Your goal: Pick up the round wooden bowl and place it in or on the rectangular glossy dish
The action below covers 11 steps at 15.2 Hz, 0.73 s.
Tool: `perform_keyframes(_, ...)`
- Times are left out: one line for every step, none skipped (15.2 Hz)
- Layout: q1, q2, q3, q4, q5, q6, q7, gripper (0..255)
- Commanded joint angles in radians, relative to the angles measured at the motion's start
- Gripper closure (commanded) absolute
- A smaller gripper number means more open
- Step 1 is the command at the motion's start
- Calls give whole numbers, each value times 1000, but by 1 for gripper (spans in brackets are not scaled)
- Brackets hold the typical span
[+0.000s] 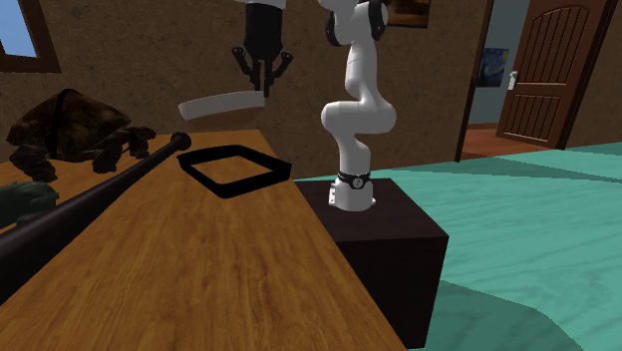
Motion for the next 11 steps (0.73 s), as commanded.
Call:
perform_keyframes(-3, -7, -5, -31, -5, 25, 1, 255)
perform_keyframes(-4, -8, -7, -45, -8, 38, 3, 255)
perform_keyframes(-5, -10, -9, -60, -10, 50, 5, 255)
perform_keyframes(-6, -12, -11, -74, -12, 63, 7, 255)
perform_keyframes(-7, -13, -13, -88, -14, 76, 8, 255)
perform_keyframes(-8, -14, -16, -102, -16, 89, 10, 255)
perform_keyframes(-9, -15, -18, -116, -18, 102, 12, 255)
perform_keyframes(-10, -16, -20, -129, -21, 115, 13, 255)
perform_keyframes(-10, -16, -23, -143, -23, 128, 15, 255)
perform_keyframes(-11, -16, -25, -156, -25, 141, 16, 255)
perform_keyframes(-12, -16, -28, -169, -27, 154, 18, 255)
